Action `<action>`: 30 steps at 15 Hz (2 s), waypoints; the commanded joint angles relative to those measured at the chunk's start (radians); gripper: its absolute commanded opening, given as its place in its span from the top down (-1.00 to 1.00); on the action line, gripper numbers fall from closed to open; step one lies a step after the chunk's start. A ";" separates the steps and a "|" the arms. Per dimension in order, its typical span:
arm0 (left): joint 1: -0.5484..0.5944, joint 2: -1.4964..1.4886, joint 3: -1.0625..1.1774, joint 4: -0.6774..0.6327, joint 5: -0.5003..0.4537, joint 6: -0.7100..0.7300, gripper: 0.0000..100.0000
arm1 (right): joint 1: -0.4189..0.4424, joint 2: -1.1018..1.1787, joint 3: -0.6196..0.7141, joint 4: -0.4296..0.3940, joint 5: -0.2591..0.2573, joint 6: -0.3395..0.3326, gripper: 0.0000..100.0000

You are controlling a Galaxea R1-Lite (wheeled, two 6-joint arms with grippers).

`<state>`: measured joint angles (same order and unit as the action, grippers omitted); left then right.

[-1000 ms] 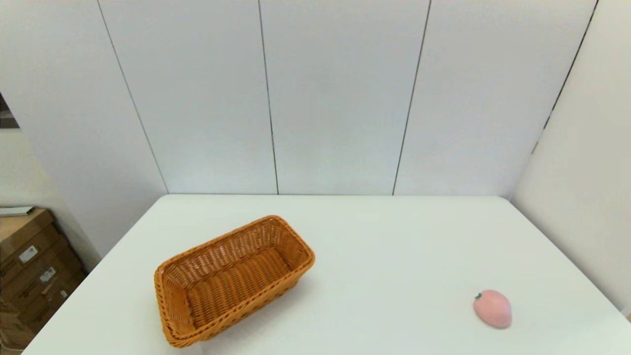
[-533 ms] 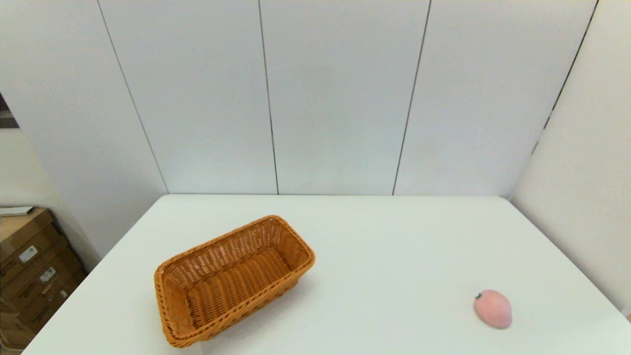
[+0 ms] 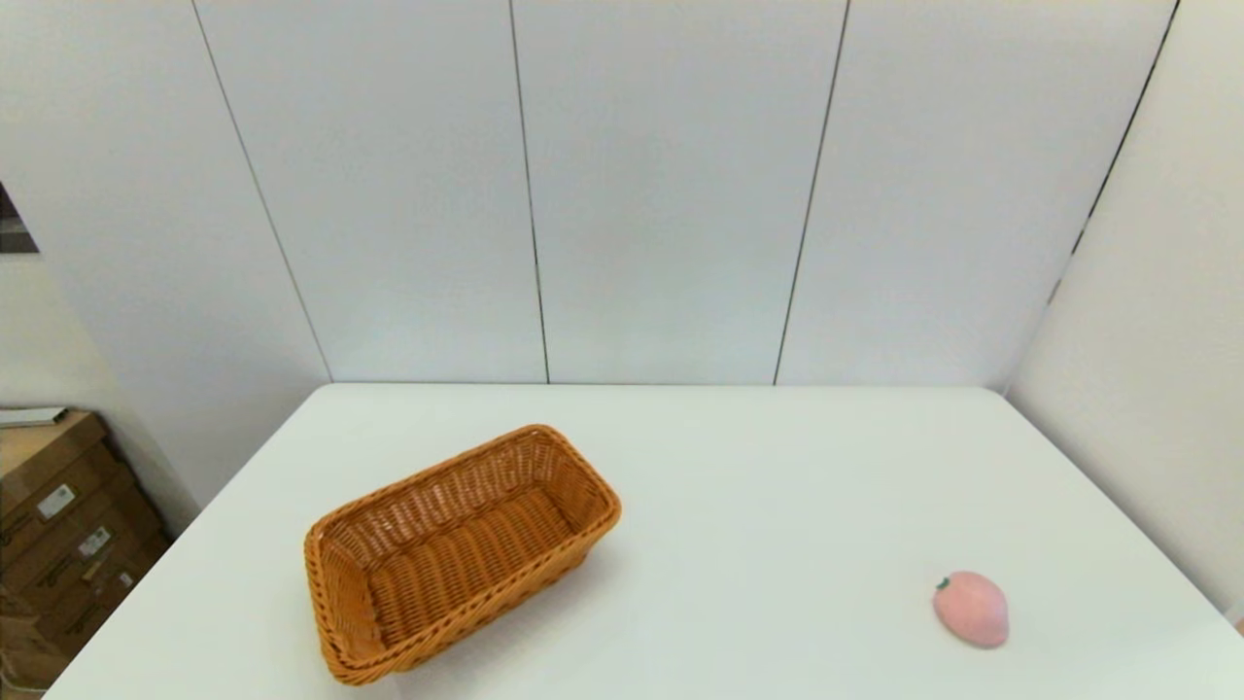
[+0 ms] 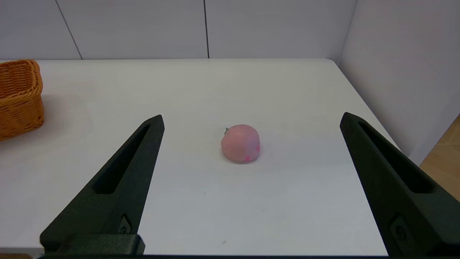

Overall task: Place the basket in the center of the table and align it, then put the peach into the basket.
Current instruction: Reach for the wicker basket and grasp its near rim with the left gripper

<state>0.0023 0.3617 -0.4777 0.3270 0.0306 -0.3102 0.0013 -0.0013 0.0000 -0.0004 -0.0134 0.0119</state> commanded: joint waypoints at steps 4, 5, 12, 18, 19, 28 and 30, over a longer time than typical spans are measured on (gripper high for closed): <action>-0.025 0.853 -0.236 0.106 -0.202 -0.311 -1.00 | 0.000 0.000 0.000 -0.001 0.000 -0.003 -1.00; -0.025 0.922 -0.259 0.104 -0.227 -0.323 -1.00 | 0.000 0.000 0.000 -0.001 0.000 -0.001 -1.00; -0.024 1.303 -0.299 -0.013 -0.255 -0.406 -1.00 | 0.000 0.000 0.000 0.000 0.000 0.002 -1.00; -0.025 1.402 -0.312 -0.036 -0.256 -0.438 -1.00 | 0.000 0.000 0.000 0.000 -0.002 0.003 -1.00; -0.025 1.421 -0.312 -0.045 -0.259 -0.440 -1.00 | 0.000 0.000 0.000 0.000 0.000 0.003 -1.00; -0.050 1.579 -0.346 -0.163 -0.275 -0.460 -1.00 | 0.000 0.000 0.000 0.000 0.000 0.003 -1.00; -0.053 1.583 -0.346 -0.161 -0.273 -0.455 -1.00 | 0.000 0.000 0.000 0.000 -0.002 0.003 -1.00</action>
<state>-0.0466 1.9281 -0.8206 0.1640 -0.2423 -0.7626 0.0013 -0.0013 0.0000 0.0000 -0.0149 0.0153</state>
